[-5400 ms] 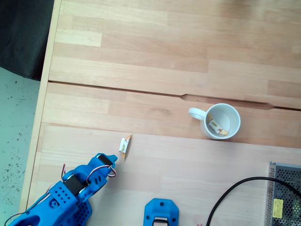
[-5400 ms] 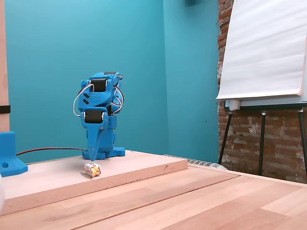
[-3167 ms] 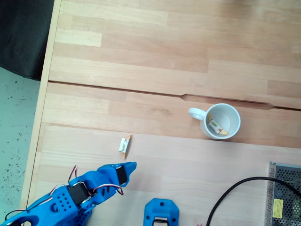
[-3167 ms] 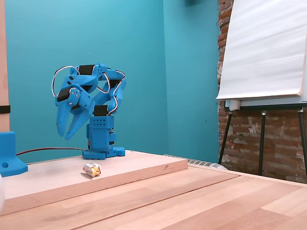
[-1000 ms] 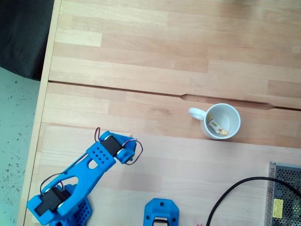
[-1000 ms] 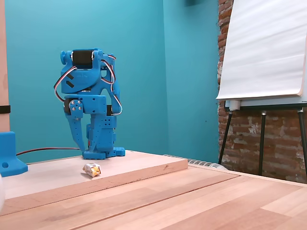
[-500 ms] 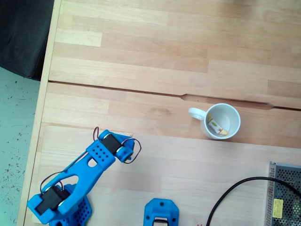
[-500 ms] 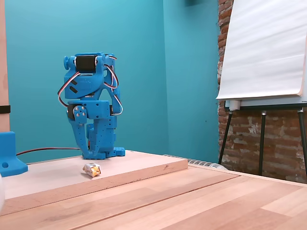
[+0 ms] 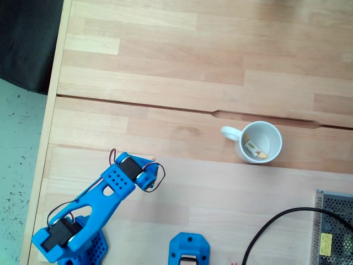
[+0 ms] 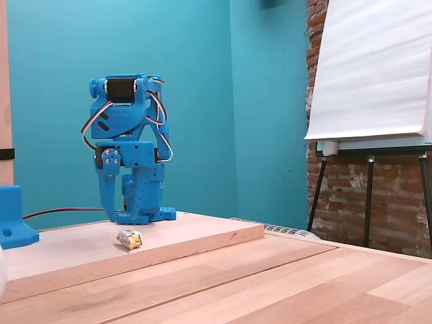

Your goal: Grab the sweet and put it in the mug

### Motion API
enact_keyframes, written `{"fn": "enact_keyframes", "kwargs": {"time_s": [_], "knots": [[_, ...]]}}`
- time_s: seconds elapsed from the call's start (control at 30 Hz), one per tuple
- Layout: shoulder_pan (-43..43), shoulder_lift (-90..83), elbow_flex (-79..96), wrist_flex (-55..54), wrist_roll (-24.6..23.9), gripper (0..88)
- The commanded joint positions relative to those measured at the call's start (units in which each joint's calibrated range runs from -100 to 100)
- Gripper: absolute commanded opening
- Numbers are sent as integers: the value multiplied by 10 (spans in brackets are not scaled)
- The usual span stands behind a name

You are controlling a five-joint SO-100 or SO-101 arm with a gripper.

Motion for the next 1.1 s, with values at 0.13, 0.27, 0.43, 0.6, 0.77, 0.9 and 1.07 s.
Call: {"fn": "enact_keyframes", "kwargs": {"time_s": [0.13,0.27,0.43,0.6,0.77,0.9,1.07], "knots": [[-6,-10,-1,5,-10,331],[-6,-9,1,5,-11,380],[-30,-8,16,5,-12,389],[-50,-7,25,-3,-12,389],[-56,-5,27,-4,-15,389],[-52,2,28,-4,-28,396],[-50,55,10,-6,-35,399]]}}
